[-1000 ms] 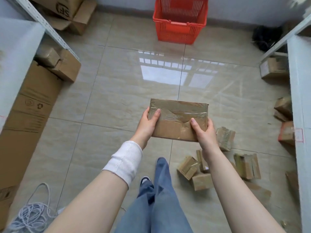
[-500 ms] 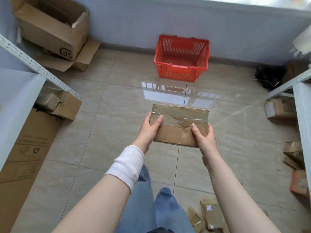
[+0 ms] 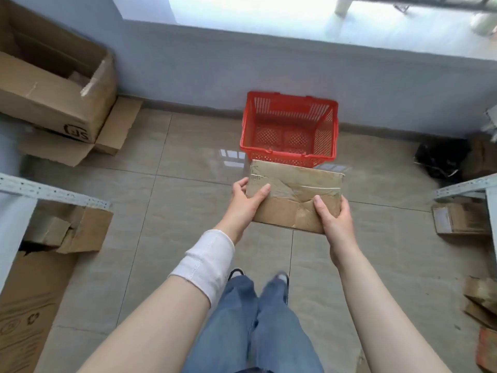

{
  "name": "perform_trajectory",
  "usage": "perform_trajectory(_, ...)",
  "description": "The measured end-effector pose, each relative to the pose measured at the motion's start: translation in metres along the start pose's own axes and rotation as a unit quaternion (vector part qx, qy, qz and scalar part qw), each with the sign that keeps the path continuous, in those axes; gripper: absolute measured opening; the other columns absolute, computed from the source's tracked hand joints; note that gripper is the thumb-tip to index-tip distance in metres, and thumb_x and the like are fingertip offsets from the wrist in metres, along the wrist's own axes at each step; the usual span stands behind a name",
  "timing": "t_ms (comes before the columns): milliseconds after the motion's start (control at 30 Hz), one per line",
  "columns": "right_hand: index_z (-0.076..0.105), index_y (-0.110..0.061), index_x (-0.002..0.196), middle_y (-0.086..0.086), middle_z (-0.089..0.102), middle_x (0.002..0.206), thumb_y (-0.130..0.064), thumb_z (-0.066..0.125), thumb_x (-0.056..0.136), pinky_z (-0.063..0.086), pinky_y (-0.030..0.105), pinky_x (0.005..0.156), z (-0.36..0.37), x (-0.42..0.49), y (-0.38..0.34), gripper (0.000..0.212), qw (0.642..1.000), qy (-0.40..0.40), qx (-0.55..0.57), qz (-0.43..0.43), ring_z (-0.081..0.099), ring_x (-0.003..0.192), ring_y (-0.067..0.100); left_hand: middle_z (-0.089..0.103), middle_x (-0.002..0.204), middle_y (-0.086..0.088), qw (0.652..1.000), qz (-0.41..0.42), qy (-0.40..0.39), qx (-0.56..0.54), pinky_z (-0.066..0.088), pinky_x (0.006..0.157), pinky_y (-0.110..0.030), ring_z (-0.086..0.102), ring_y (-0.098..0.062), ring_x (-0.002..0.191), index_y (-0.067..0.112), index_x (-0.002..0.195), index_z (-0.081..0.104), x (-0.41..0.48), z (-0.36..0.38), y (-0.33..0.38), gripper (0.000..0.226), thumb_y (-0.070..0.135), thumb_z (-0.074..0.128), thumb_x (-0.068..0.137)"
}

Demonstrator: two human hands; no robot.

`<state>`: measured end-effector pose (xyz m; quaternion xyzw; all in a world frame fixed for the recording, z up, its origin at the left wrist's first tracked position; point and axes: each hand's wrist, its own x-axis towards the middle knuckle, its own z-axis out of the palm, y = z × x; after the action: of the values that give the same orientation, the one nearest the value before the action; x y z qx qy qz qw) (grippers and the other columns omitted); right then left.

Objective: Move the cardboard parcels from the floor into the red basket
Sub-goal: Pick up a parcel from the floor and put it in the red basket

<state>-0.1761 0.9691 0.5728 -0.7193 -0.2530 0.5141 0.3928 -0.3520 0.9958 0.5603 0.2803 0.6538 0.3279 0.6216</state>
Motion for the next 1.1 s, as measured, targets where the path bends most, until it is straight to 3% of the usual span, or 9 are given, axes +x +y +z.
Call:
perform_trajectory(133,0.040,-0.017,0.137,-0.002,0.056,0.127,-0.029,0.064,0.084,0.040,0.021,0.089,0.010,0.063,-0.036,0.059,1.000,0.001,0.006,-0.002,0.055,0.110,0.011,0.050,0.136,-0.001,1.000,0.007,-0.021,0.013,0.043,0.095,-0.023,0.054,-0.011,0.114,0.013,0.141,0.032,0.051,0.019,0.042,0.063,0.027,0.063,0.088)
perform_trajectory(267,0.040,-0.019,0.137,-0.001,0.056,0.130,-0.029,0.064,0.084,0.041,0.024,0.095,0.019,0.130,-0.065,0.058,1.000,-0.029,-0.013,-0.002,0.054,0.114,0.012,0.055,0.136,-0.001,0.999,0.012,-0.019,0.023,0.043,0.105,-0.030,0.055,-0.011,0.119,0.015,0.142,0.035,0.107,0.034,0.073,0.062,0.027,0.063,0.088)
perform_trajectory(500,0.036,-0.024,0.141,-0.003,0.051,0.138,-0.032,0.065,0.082,0.036,0.036,0.110,0.044,0.231,-0.102,0.066,0.995,-0.076,-0.058,0.021,0.050,0.125,0.012,0.050,0.143,0.002,0.997,-0.012,0.002,0.071,0.037,0.112,-0.041,0.047,-0.015,0.132,0.024,0.143,0.037,0.216,0.042,0.100,0.108,0.077,0.066,0.054)
perform_trajectory(567,0.034,-0.023,0.142,-0.003,0.050,0.139,-0.030,0.063,0.084,0.036,0.035,0.111,0.055,0.258,-0.109,0.065,0.994,-0.077,-0.066,0.031,0.049,0.125,0.012,0.049,0.144,0.003,0.996,-0.018,0.002,0.087,0.036,0.113,-0.042,0.045,-0.015,0.133,0.025,0.143,0.037,0.249,0.043,0.109,0.109,0.081,0.063,0.053)
perform_trajectory(800,0.036,-0.018,0.138,0.001,0.052,0.134,-0.035,0.064,0.083,0.040,0.033,0.105,0.100,0.388,-0.080,0.063,0.993,-0.053,-0.096,0.042,0.051,0.119,0.014,0.051,0.137,-0.004,0.995,-0.023,0.016,0.098,0.043,0.106,-0.035,0.053,-0.016,0.120,0.012,0.139,0.033,0.373,0.058,0.117,0.062,0.033,0.061,0.088)
perform_trajectory(933,0.039,-0.018,0.137,0.001,0.056,0.129,-0.037,0.063,0.083,0.043,0.037,0.104,0.130,0.477,-0.027,0.062,0.990,-0.072,-0.110,0.054,0.054,0.116,0.017,0.055,0.131,-0.005,0.992,-0.025,0.039,0.116,0.045,0.102,-0.035,0.056,-0.017,0.115,0.010,0.136,0.038,0.467,0.065,0.070,0.056,0.029,0.061,0.089)
perform_trajectory(1100,0.043,-0.015,0.134,-0.002,0.055,0.116,-0.030,0.061,0.086,0.042,0.026,0.092,0.170,0.592,0.068,0.054,0.989,-0.087,-0.108,0.055,0.054,0.105,0.013,0.058,0.130,-0.004,0.987,-0.039,0.063,0.142,0.044,0.091,-0.022,0.057,-0.016,0.112,0.008,0.137,0.043,0.596,0.075,-0.014,0.050,0.024,0.057,0.092)
